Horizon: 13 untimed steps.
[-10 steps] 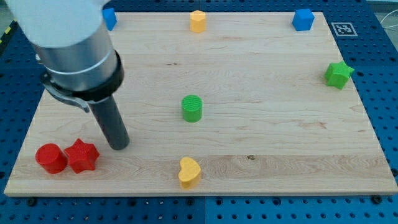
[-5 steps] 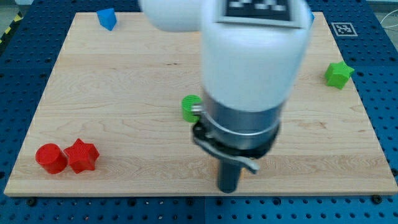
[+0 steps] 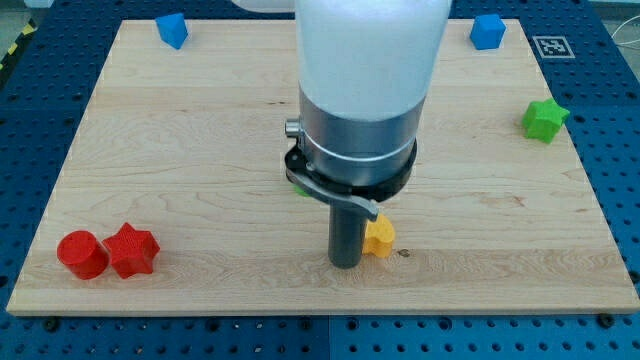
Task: Move the yellow heart to the bottom right
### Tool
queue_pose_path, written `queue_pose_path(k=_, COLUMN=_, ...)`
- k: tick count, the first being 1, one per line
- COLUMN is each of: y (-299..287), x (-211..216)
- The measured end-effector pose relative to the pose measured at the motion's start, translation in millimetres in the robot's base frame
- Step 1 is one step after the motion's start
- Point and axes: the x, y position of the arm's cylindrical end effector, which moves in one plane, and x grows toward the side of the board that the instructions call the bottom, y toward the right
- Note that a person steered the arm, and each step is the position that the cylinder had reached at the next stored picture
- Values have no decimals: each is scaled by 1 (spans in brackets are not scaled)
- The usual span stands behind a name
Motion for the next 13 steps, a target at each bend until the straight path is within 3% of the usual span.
queue_pose_path(k=2, y=38, x=-17)
queue_pose_path(k=4, y=76, x=-81)
queue_pose_path(k=5, y=127, x=-92)
queue_pose_path(k=6, y=169, x=-88)
queue_pose_path(k=7, y=175, x=-72)
queue_pose_path(k=10, y=133, x=-67)
queue_pose_path(k=12, y=220, x=-37)
queue_pose_path(k=13, y=238, x=-19)
